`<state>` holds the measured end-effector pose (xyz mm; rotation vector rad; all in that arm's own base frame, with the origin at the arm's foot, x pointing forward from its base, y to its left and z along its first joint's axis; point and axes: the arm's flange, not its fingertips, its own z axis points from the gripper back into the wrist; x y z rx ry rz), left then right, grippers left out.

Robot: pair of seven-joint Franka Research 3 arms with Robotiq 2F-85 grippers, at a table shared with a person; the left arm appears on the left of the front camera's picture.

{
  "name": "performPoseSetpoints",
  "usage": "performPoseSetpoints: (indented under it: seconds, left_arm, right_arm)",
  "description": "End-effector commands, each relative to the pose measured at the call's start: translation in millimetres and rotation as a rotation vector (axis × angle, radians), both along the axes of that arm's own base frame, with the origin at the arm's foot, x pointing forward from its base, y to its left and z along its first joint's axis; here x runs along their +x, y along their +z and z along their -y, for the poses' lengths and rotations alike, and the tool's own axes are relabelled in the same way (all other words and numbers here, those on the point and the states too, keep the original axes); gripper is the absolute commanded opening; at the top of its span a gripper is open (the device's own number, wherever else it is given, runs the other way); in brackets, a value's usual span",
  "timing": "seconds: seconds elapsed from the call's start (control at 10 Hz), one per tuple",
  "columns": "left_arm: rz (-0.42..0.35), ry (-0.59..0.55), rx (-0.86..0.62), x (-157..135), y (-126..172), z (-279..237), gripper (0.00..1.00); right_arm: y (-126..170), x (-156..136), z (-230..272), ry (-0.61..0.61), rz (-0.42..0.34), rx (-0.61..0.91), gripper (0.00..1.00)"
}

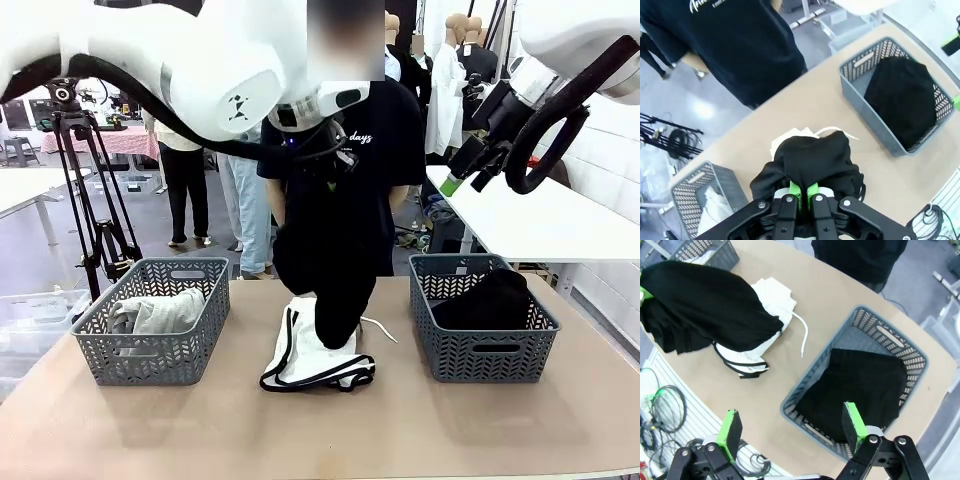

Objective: Sort the tops and bottoms.
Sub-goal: Lift clothes from the center of the table with your left hand.

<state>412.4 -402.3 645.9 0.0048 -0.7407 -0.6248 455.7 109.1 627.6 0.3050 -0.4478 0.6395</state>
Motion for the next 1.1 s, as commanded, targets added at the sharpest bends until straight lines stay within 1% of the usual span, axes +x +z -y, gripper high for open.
performPoseSetpoints:
  seconds: [0.0, 0.2, 0.4, 0.5, 0.6, 1.0]
  left_arm:
    - [0.060, 0.032, 0.025, 2.1, 11.9, 9.1, 0.00]
    - [0.103, 0.013, 0.029, -3.4, 27.6, 12.8, 0.00]
    - [0.148, 0.022, 0.004, -4.9, 39.8, 7.5, 0.00]
    - [0.134, 0.029, -0.011, -0.1, 34.3, 0.3, 0.00]
    - [0.103, -0.012, 0.018, -6.5, 34.7, 8.8, 0.00]
    - [0.103, -0.012, 0.018, -6.5, 34.7, 8.8, 0.00]
  right_arm:
    - [-4.2, -2.8, -0.4, -0.014, 0.002, -0.010, 1.00]
    - [-4.2, -2.8, -0.4, -0.014, 0.002, -0.010, 1.00]
    - [-4.2, -2.8, -0.4, -0.014, 0.002, -0.010, 1.00]
    - [-4.2, -2.8, -0.4, -0.014, 0.002, -0.010, 1.00]
    - [-4.2, -2.8, -0.4, -0.014, 0.002, -0.010, 1.00]
    - [-4.2, -2.8, -0.4, -0.014, 0.002, -0.010, 1.00]
